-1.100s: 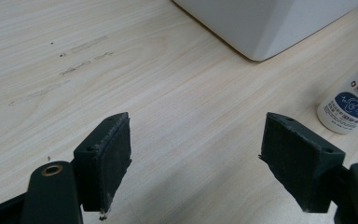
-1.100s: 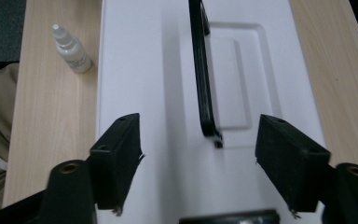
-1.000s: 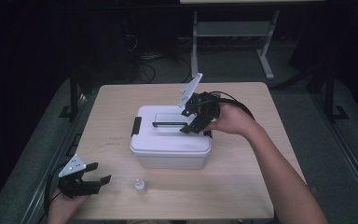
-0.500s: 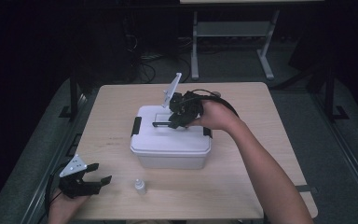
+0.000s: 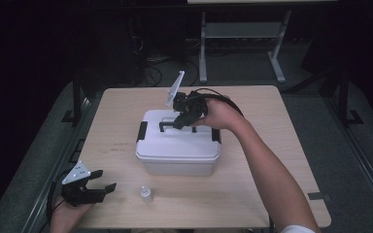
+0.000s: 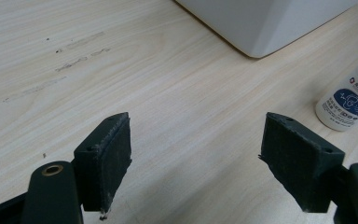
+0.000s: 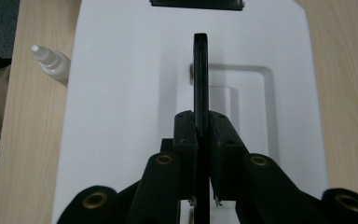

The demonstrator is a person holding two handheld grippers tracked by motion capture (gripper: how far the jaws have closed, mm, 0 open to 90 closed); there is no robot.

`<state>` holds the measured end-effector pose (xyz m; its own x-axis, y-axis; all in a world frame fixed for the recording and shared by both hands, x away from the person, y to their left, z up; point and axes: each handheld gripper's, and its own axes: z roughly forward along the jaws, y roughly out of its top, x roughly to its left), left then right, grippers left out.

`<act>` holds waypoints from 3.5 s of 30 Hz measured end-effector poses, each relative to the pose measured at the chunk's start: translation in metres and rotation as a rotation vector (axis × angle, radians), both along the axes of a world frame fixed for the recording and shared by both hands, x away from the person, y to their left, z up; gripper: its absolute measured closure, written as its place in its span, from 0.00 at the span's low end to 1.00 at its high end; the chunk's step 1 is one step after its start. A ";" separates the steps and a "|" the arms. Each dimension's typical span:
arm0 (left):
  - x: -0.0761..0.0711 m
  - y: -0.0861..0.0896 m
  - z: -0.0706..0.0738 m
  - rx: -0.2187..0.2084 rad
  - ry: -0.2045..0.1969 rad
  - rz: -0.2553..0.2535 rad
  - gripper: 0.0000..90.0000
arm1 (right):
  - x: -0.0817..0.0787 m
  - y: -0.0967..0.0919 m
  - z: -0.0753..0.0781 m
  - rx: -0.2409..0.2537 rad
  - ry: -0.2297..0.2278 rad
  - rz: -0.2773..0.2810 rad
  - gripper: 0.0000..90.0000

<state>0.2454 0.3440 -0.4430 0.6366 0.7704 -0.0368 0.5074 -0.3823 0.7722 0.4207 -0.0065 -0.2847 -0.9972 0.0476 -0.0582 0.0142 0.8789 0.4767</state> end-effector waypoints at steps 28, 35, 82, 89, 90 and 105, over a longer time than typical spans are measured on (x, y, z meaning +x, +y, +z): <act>0.001 -0.001 -0.001 -0.002 0.008 -0.005 0.27 | -0.002 -0.012 0.017 0.068 -0.032 0.003 0.93; 0.000 -0.002 -0.001 0.002 0.006 -0.005 0.27 | -0.010 -0.023 0.031 0.090 -0.056 -0.002 0.93; -0.004 -0.005 0.004 -0.014 -0.003 -0.011 0.27 | -0.084 -0.173 0.063 0.106 -0.135 -0.186 0.93; -0.003 -0.007 0.004 -0.017 -0.005 -0.014 0.27 | -0.091 -0.193 0.059 0.098 -0.135 -0.217 0.93; -0.003 -0.007 0.003 -0.015 -0.002 -0.015 0.27 | -0.092 -0.197 0.059 0.100 -0.137 -0.223 0.93; -0.003 -0.010 0.002 -0.002 0.007 -0.017 0.27 | -0.099 -0.242 0.029 0.096 -0.109 -0.301 0.93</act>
